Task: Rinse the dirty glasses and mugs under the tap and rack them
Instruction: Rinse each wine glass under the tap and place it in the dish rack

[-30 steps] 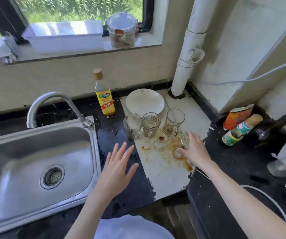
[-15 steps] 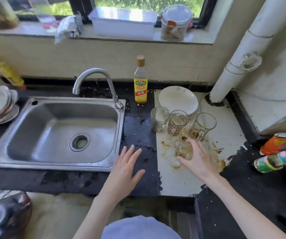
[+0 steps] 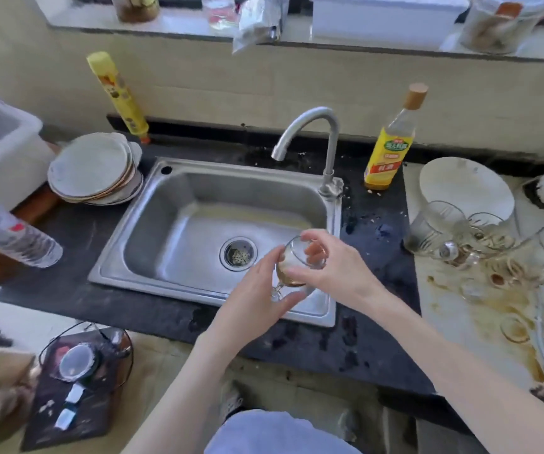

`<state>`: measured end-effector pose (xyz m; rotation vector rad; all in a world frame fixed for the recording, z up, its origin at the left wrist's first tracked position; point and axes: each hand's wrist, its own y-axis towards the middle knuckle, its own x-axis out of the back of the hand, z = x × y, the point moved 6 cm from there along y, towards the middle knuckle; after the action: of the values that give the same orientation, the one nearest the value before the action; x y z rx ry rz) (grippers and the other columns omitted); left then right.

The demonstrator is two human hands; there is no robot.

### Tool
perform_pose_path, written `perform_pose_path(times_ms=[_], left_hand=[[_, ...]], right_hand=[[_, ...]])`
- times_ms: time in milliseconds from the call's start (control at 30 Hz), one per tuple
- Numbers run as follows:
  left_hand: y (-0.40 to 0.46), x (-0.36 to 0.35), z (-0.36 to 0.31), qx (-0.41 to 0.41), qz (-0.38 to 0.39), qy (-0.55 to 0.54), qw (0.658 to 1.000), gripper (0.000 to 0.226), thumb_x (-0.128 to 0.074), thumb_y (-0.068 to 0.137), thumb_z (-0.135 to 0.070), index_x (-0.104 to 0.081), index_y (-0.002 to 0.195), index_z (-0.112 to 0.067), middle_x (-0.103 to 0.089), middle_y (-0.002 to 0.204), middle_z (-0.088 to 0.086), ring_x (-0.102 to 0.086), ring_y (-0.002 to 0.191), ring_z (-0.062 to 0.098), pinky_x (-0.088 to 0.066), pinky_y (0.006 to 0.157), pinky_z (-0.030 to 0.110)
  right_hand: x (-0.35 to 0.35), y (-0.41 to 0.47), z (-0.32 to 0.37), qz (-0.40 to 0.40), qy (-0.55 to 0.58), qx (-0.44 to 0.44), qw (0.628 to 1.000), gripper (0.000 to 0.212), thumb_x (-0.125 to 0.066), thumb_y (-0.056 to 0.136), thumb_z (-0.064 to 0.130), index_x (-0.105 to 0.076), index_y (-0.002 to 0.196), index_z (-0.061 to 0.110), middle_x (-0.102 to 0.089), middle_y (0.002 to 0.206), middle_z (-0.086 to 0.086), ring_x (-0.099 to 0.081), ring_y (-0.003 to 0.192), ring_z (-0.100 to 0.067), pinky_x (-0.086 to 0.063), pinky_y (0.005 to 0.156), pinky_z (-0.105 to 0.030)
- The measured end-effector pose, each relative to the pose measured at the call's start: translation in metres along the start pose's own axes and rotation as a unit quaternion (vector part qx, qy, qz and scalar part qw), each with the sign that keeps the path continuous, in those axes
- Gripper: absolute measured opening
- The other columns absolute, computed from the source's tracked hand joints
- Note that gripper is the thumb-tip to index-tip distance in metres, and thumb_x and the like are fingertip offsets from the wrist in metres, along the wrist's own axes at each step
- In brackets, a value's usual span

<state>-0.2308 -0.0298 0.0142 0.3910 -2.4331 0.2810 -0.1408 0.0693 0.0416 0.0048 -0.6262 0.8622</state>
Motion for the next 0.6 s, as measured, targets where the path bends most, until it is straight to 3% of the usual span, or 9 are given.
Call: perform_pose_path(times_ms=[67, 133, 233, 300, 400, 533, 600], left_hand=[[0.012, 0.018, 0.024, 0.011, 0.002, -0.029, 1.000, 0.066, -0.070, 0.080, -0.035, -0.033, 0.134, -0.022, -0.048, 0.118, -0.018, -0.048, 0.106, 0.001, -0.034, 0.085, 0.010], [0.026, 0.030, 0.048, 0.015, 0.013, -0.052, 0.998, 0.064, -0.072, 0.079, -0.034, -0.036, 0.130, -0.020, -0.056, 0.112, -0.013, -0.055, 0.096, 0.003, -0.043, 0.085, 0.017], [0.046, 0.042, 0.077, 0.022, 0.033, -0.065, 0.997, 0.067, -0.072, 0.079, -0.026, -0.034, 0.134, -0.021, -0.056, 0.104, -0.019, -0.058, 0.094, 0.000, -0.044, 0.083, 0.013], [0.061, 0.046, 0.093, 0.024, 0.045, -0.062, 0.997, 0.068, -0.073, 0.078, -0.026, -0.034, 0.134, -0.022, -0.057, 0.107, -0.014, -0.059, 0.095, 0.004, -0.043, 0.082, 0.010], [0.089, 0.045, 0.112, 0.028, 0.056, -0.053, 0.997, 0.068, -0.075, 0.076, -0.024, -0.036, 0.131, -0.020, -0.057, 0.111, -0.003, -0.058, 0.099, 0.014, -0.045, 0.088, 0.021], [0.123, 0.033, 0.121, 0.044, 0.042, -0.067, 0.996, 0.064, -0.075, 0.076, -0.021, -0.038, 0.127, -0.022, -0.053, 0.101, -0.010, -0.057, 0.094, 0.013, -0.043, 0.059, 0.002], [0.135, 0.023, 0.122, 0.052, 0.033, -0.086, 0.994, 0.063, -0.075, 0.076, -0.021, -0.038, 0.126, -0.022, -0.056, 0.102, -0.009, -0.058, 0.091, 0.008, -0.042, 0.061, 0.001]], right_hand=[[-0.025, 0.018, 0.006, -0.005, 0.034, -0.027, 0.999, 0.057, -0.075, 0.074, 0.036, -0.050, 0.124, 0.026, -0.057, 0.108, 0.003, -0.057, 0.097, -0.009, -0.044, 0.076, -0.016], [-0.047, 0.036, 0.012, -0.022, 0.045, -0.032, 0.998, 0.058, -0.075, 0.075, 0.034, -0.049, 0.126, 0.024, -0.057, 0.109, 0.002, -0.057, 0.096, -0.010, -0.046, 0.076, -0.015], [-0.068, 0.061, 0.013, -0.036, 0.048, -0.029, 0.998, 0.061, -0.074, 0.075, 0.036, -0.048, 0.129, 0.025, -0.055, 0.111, 0.004, -0.055, 0.099, -0.009, -0.047, 0.084, -0.019], [-0.075, 0.076, 0.008, -0.016, 0.082, -0.032, 0.996, 0.060, -0.067, 0.081, 0.039, -0.044, 0.134, 0.025, -0.055, 0.111, 0.009, -0.054, 0.102, -0.003, -0.047, 0.085, -0.016], [-0.071, 0.096, -0.011, -0.004, 0.125, -0.045, 0.991, 0.062, -0.050, 0.083, 0.049, -0.038, 0.139, 0.024, -0.055, 0.118, 0.010, -0.050, 0.108, 0.001, -0.041, 0.084, -0.006], [-0.028, 0.129, -0.056, -0.144, -0.046, -0.036, 0.988, 0.051, -0.049, 0.095, 0.033, -0.039, 0.140, 0.013, -0.043, 0.141, 0.000, -0.038, 0.131, -0.013, -0.024, 0.104, -0.017], [-0.001, 0.146, -0.078, -0.218, -0.118, -0.051, 0.968, 0.053, -0.049, 0.095, 0.025, -0.032, 0.143, 0.009, -0.034, 0.147, -0.006, -0.029, 0.137, -0.020, -0.019, 0.107, -0.021]])
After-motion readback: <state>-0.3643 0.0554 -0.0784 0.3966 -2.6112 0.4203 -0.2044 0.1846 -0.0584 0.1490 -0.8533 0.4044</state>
